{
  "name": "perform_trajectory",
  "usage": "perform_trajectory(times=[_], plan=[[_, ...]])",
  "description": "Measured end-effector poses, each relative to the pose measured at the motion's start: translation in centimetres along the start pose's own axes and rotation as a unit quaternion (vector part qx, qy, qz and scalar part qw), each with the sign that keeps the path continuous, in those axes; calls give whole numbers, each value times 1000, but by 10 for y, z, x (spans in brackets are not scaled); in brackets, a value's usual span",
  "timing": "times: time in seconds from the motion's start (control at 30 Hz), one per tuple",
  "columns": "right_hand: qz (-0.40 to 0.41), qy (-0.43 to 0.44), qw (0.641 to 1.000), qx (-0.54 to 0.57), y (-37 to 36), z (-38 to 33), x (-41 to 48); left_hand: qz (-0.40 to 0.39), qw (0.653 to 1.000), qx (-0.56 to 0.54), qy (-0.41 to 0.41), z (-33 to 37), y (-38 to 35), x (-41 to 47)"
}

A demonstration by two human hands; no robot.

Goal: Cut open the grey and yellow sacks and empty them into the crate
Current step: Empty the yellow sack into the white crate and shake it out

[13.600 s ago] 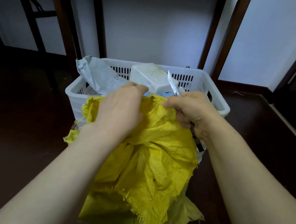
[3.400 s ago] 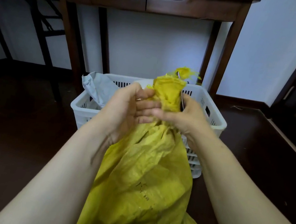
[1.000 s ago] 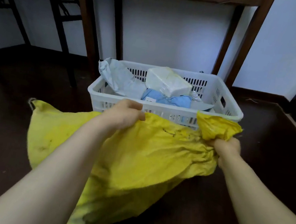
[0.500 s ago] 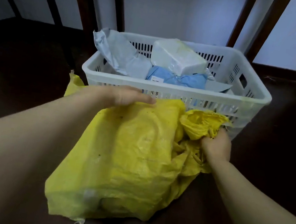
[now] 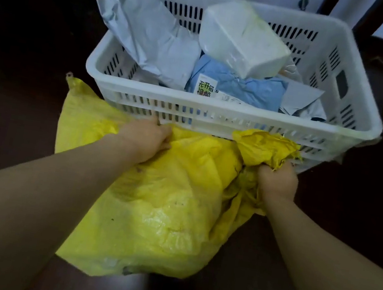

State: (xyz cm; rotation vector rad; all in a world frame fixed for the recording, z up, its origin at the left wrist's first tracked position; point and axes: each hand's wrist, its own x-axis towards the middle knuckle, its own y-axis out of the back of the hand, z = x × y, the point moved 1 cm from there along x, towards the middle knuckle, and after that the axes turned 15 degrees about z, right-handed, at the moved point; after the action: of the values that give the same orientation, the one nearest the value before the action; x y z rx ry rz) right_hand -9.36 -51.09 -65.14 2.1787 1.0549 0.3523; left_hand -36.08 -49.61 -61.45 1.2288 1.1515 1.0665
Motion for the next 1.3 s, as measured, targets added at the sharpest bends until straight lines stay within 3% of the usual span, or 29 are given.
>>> perform_trajectory(times=[0.1,0.23,0.37,0.47,0.63,0.83,0.97,1.17,1.3], plan=[[-84,-4,993,-81,27,1,-16,19,986,-125,104,5,-1,-46],[-177,-102,971,-129,72,8,-77,-40,934,-269,233,15,7,-134],[-165,-174,967,-83,104,-21,-125,6,868,-306,392,-2,50,-180],[-145,-180,972,-49,132,-65,-136,66,839,-298,450,-22,104,-185],[-121,-151,981,-8,191,-162,-125,128,821,-309,462,-48,222,-174],[-66,-186,972,125,269,-284,-130,169,813,-317,458,-95,364,-177],[-36,-183,972,145,307,-346,-132,193,810,-332,443,-116,441,-171],[3,-215,964,159,307,-389,-103,237,811,-346,408,-127,505,-116],[-21,-209,969,130,287,-401,-42,264,815,-329,398,-126,519,-55]])
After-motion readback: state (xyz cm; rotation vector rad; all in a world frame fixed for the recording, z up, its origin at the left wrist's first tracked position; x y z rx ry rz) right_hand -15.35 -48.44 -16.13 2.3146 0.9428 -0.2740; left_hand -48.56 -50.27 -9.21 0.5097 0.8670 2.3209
